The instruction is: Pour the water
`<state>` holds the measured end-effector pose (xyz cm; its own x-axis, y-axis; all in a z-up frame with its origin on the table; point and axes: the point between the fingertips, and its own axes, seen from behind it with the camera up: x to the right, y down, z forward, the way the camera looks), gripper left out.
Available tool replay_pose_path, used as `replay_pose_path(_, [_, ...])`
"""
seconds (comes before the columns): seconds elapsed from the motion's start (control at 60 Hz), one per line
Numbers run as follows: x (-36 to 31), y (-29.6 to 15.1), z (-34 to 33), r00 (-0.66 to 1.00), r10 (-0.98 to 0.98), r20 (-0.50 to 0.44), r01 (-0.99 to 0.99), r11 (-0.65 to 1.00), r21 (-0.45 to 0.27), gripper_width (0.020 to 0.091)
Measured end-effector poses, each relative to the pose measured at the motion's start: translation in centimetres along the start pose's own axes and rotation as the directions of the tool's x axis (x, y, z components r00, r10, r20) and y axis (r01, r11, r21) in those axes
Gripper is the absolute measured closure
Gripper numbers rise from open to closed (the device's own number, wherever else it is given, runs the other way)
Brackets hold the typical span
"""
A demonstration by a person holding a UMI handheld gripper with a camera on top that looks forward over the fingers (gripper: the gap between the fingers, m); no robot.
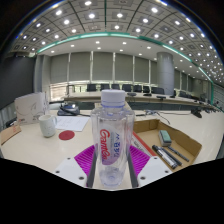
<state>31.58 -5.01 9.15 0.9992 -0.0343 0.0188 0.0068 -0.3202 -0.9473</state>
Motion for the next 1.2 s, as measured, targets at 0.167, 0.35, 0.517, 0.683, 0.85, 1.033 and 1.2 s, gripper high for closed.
replay_pose_path(0.167, [-0.4, 0.0, 0.1, 1.0, 0.015, 0.008, -0.014, 0.999, -0.03, 0.0718])
replay_pose_path(0.35, [-0.9, -0.6, 0.0, 1.0, -0.022, 0.0, 0.022, 0.998, -0.055, 0.0741])
replay_pose_path(0.517, [-0.9, -3.4, 0.5, 0.996, -0.073, -0.051, 0.07, 0.996, -0.047, 0.0741])
replay_pose_path(0.683, [-2.4, -8.5, 1.9, 0.971, -0.206, -0.125, 0.203, 0.979, -0.032, 0.0739])
replay_pose_path(0.85, [-5.6, -15.5, 4.2, 0.856, -0.467, -0.222, 0.469, 0.882, -0.048, 0.0743])
replay_pose_path(1.033, [-10.8, -20.3, 8.2, 0.594, -0.747, -0.298, 0.749, 0.649, -0.135, 0.0743])
replay_pose_path(1.2, [-15.0, -21.4, 12.0, 0.183, -0.937, -0.298, 0.938, 0.257, -0.233, 0.0742])
